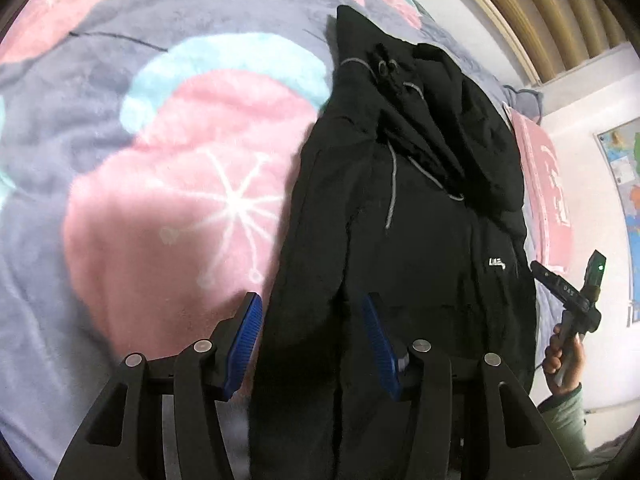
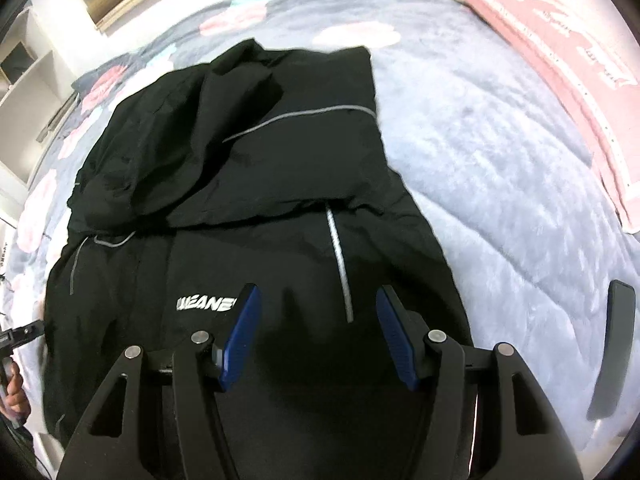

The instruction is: Fold large clothes

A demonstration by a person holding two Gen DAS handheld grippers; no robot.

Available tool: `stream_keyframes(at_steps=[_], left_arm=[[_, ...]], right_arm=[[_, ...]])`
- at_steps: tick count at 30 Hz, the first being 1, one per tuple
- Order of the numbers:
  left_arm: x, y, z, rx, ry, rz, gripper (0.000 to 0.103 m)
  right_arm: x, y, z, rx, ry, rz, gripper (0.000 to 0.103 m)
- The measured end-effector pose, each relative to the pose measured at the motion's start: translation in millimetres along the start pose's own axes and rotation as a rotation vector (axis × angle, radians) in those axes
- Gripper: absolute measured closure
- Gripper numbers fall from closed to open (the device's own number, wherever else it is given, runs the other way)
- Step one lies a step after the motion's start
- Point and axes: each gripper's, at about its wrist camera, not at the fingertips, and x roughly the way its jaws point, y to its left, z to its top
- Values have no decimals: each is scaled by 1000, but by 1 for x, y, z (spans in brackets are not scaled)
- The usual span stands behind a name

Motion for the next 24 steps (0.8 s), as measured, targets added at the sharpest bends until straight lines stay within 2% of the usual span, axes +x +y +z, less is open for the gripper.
stream_keyframes(at_steps=[3,7,14,19,22,24], left_arm=[[9,3,-6,31,10,-26,49],[11,0,-16,98,-17,-50,49],[8,-15,-40,184,-66,-70,49],[0,-18,-64,192,-55,-18,49],[-5,-13,-74,165,-43,-21,49],[-7,-11,-77,154,-48,-28,49]], right_arm=[[-1,-4,-6,-6,-47,7,39],[-6,-13,-19,-5,-76,16,39],[-31,-35,-76,17,-47,18,39],[-56,-48,-112,47,-46,22,40],[-72,-58,-124,74,-66,-11,38],[-74,-63,-131,84,-43,12,37]])
